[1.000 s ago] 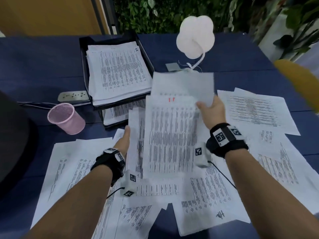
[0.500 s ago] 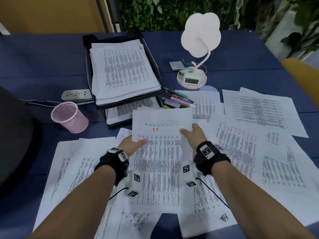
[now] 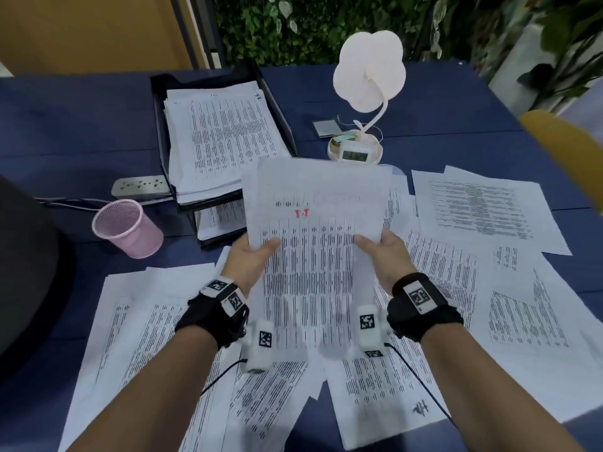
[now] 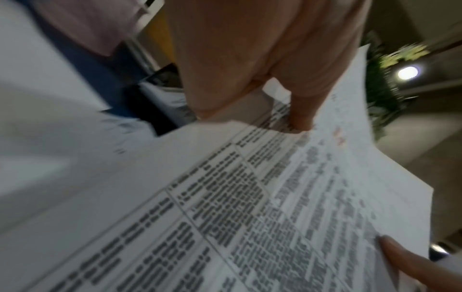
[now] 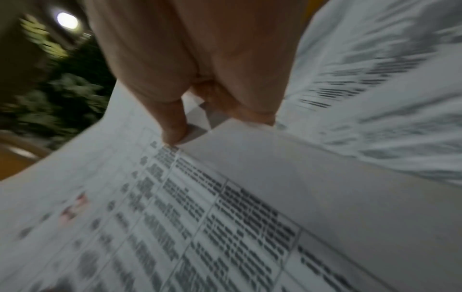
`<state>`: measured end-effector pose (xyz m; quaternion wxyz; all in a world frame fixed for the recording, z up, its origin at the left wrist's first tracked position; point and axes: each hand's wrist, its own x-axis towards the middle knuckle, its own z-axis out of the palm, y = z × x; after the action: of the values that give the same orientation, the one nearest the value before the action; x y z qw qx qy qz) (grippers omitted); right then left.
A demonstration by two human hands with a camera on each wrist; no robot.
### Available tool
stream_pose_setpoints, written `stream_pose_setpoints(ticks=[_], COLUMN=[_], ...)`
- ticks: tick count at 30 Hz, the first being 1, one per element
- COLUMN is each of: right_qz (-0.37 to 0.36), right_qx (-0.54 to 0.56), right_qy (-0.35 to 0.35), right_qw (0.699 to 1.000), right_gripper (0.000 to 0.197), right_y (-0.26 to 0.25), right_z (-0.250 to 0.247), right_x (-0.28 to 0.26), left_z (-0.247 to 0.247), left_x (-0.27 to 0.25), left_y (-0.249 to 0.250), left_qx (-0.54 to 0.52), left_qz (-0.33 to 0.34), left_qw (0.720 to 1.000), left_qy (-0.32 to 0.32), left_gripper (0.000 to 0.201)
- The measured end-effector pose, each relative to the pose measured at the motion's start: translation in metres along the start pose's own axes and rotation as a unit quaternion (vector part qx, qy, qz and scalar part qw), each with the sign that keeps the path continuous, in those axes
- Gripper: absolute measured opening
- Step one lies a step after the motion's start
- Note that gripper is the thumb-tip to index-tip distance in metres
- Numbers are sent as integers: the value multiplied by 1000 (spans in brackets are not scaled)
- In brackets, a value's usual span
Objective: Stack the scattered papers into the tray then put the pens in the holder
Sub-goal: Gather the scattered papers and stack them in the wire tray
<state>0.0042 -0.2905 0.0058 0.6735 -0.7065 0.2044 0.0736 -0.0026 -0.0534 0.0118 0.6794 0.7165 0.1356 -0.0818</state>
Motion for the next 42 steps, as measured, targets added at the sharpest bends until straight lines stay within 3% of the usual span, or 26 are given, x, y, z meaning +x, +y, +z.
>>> stream_pose_setpoints(ticks=[2,6,9,13,18,21,24,30,34,38,42], right_qz=[-72,-226,-273,-238,-180,-149,-148,-113,-140,-106,-24], right_qx=[2,34,49,28,58,54,37,-8,-27,-71,-120], right_qy=[32,75,82,91,83,31,43,44,68,9,-45], right_qw=[997,971,957,967,978,987,987,993,987,992,991], right_gripper=[13,20,22,19,16,25,31,33,32,33,46], right_y=[-24,-76,-93,-79,-59,-53,-52,-37,-39,-42,-19], right_z=[5,15,19,16,4,8,11,8,8,12,12], right_x=[-8,-28,-35,-30,-24,-25,-24,-21,-21,-25,-28], left_z=[7,18,23,17,6,10,13,14,14,6,-6], left_x=[0,-1,-2,1,7,6,8,11,12,8,-8], left_y=[26,73,89,76,57,51,47,32,30,21,-21], left_qx=[0,-16,-59,-39,-74,-72,-67,-32,2,87,124], left_qz=[54,156,199,197,139,91,78,104,133,78,0], left_qw=[998,984,974,976,987,993,995,993,990,990,991], left_qy=[38,81,84,85,46,5,10,34,52,73,45], left_gripper=[26,33,31,32,34,48,61,24,36,53,45])
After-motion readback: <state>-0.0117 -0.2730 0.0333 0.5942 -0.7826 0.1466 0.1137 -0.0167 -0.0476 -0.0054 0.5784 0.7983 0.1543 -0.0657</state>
